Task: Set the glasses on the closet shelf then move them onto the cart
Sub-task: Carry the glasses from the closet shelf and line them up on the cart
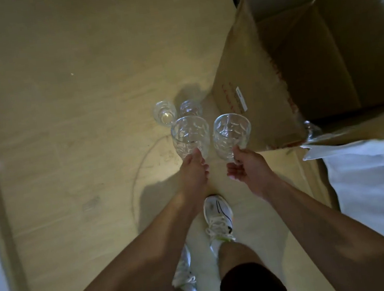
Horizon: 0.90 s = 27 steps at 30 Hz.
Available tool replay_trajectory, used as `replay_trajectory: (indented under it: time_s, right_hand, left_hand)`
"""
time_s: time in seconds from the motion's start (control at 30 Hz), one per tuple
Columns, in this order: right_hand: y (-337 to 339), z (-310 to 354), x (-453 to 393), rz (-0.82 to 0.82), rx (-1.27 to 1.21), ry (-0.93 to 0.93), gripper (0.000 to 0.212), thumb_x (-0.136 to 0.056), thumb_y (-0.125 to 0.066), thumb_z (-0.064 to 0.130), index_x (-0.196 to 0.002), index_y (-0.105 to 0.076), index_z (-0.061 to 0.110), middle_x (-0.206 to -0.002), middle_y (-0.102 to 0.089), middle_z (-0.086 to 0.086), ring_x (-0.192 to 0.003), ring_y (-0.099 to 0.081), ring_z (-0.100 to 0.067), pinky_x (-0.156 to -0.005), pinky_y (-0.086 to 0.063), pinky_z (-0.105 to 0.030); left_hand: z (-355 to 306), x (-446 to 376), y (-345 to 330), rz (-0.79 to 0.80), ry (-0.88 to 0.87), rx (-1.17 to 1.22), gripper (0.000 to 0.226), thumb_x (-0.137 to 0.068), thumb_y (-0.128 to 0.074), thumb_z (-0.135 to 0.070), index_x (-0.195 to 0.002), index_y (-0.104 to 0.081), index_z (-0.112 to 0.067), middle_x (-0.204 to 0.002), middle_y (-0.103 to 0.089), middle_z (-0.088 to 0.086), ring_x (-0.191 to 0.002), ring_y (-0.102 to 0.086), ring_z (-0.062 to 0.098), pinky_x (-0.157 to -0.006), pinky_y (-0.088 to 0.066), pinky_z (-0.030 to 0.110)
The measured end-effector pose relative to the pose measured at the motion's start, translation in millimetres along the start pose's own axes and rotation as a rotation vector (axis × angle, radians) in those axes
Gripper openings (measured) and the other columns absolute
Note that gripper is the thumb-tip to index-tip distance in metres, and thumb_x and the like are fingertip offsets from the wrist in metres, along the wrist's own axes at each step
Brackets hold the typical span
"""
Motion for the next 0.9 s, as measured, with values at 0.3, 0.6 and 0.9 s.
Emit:
replay_trajectory:
  time_s: [0.3,0.6,0.9]
  right_hand:
    - [-21,138,229,0.047,0.083,0.155,0.027,-0.101,-0.059,0.038,-0.087,-0.056,0.015,-0.074,-0.055,-0.007,-0.064,-0.056,-0.018,-0.063,-0.055,-0.035]
    - [-72,267,449,0.168,0.194,0.485,0.041,-0.104,-0.045,0.049,-0.077,-0.047,0.019,-0.082,-0.055,-0.007,-0.080,-0.057,-0.022,-0.081,-0.058,-0.038]
    - [-145,376,583,0.373,0.229,0.757,0.040,-0.105,-0.046,0.045,-0.078,-0.047,0.016,-0.073,-0.053,-0.009,-0.063,-0.052,-0.021,-0.064,-0.056,-0.035]
  left_hand:
    - [-154,215,24,0.027,-0.121,0.006,0.036,-0.106,-0.044,-0.043,-0.080,-0.046,-0.019,-0.092,-0.052,0.012,-0.067,-0.047,0.017,-0.058,-0.034,0.027]
    - [-310,405,75,0.059,-0.405,-0.034,0.030,-0.107,-0.037,-0.043,-0.085,-0.044,-0.024,-0.076,-0.048,0.004,-0.058,-0.041,0.016,-0.053,-0.035,0.026]
    - [-439,548,146,-0.058,-0.706,0.169,0.035,-0.105,-0.042,-0.048,-0.086,-0.048,-0.020,-0.079,-0.055,0.009,-0.061,-0.047,0.019,-0.061,-0.046,0.030]
Point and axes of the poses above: each hand's wrist, its own x-axis away from the middle knuckle, its own y-axis out of the back of the hand, z = x × y, the point moved 5 cm from there along -x, towards the middle knuckle
